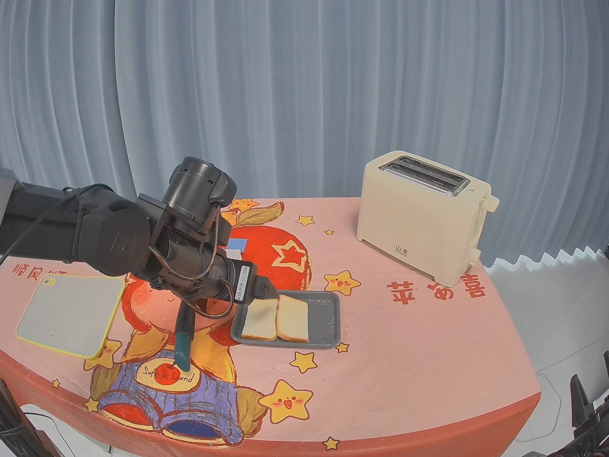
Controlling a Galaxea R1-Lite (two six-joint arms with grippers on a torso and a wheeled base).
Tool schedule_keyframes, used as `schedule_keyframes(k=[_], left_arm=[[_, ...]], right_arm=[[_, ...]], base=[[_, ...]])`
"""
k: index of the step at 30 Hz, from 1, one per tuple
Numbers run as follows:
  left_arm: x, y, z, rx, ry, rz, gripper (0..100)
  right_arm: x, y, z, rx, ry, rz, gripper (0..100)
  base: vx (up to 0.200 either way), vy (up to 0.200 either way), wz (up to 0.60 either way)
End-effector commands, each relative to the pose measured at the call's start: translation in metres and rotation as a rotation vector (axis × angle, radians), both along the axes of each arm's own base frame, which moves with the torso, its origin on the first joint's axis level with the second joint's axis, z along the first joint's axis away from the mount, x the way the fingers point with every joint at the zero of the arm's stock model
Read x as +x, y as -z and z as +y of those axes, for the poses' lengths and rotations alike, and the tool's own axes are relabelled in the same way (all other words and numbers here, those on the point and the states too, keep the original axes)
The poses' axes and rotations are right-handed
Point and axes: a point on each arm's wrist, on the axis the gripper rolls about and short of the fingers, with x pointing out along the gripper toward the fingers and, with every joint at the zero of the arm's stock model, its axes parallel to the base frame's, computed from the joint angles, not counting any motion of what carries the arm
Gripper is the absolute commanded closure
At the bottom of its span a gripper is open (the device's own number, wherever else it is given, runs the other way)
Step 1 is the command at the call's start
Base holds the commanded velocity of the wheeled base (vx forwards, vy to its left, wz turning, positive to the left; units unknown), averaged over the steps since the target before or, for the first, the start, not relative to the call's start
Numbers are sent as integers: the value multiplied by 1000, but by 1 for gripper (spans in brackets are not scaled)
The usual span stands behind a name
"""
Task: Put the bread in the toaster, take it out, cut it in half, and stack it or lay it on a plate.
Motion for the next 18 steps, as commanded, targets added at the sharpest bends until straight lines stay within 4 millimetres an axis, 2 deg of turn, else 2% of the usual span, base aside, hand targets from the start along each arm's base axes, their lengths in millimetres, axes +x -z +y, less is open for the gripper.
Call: schedule_keyframes(k=[1,9,18], left_arm=[[-7,1,-3,8,13,-3,0],[-25,-13,-3,-8,38,-38,0],[-25,-18,-1,36,-25,-106,0]], right_arm=[[0,5,0,0,-1,1,0],[0,5,0,0,-1,1,0],[0,5,0,0,-1,1,0]], base=[[0,0,0],[0,0,0],[0,0,0]])
